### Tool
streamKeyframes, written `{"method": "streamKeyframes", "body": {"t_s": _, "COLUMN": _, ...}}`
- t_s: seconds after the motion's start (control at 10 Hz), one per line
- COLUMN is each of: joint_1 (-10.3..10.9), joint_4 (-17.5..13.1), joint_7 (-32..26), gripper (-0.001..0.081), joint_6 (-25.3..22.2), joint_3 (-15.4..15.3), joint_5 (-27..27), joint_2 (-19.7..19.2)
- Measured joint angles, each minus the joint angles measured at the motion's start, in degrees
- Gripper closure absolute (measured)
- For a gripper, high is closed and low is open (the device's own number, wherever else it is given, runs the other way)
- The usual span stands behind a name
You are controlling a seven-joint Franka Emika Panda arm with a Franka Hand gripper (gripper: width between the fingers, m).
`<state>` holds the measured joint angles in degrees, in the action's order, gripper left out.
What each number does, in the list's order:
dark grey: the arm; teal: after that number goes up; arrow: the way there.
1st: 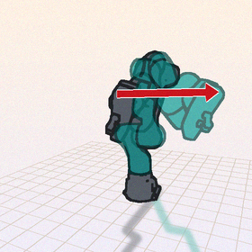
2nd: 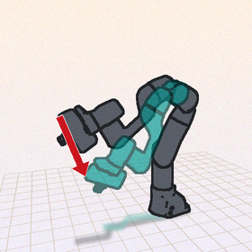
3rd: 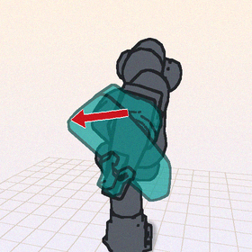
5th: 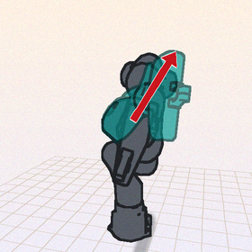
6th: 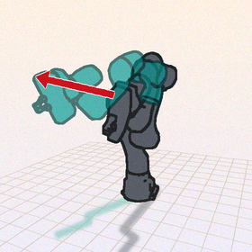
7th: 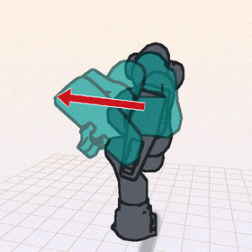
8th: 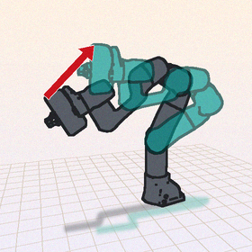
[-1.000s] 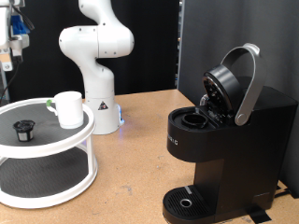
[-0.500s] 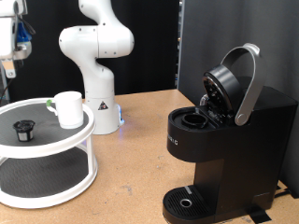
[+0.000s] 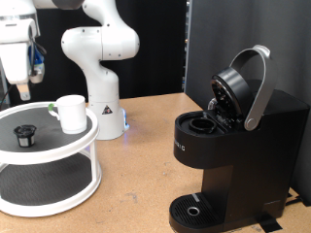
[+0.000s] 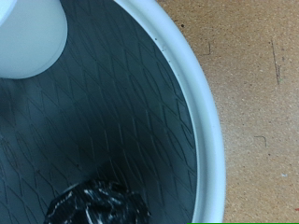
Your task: Make a cup of coffee with the keurig machine
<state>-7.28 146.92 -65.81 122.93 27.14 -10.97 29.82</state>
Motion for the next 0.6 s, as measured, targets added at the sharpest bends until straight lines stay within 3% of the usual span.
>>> {"method": "streamKeyframes", "body": {"t_s": 0.6, "joint_1": -1.3, "joint_4": 5.6, "joint_7": -0.1, "gripper": 0.0, "joint_6": 9.5, "joint_3": 1.7, "joint_5": -4.4, "joint_2": -2.1}}
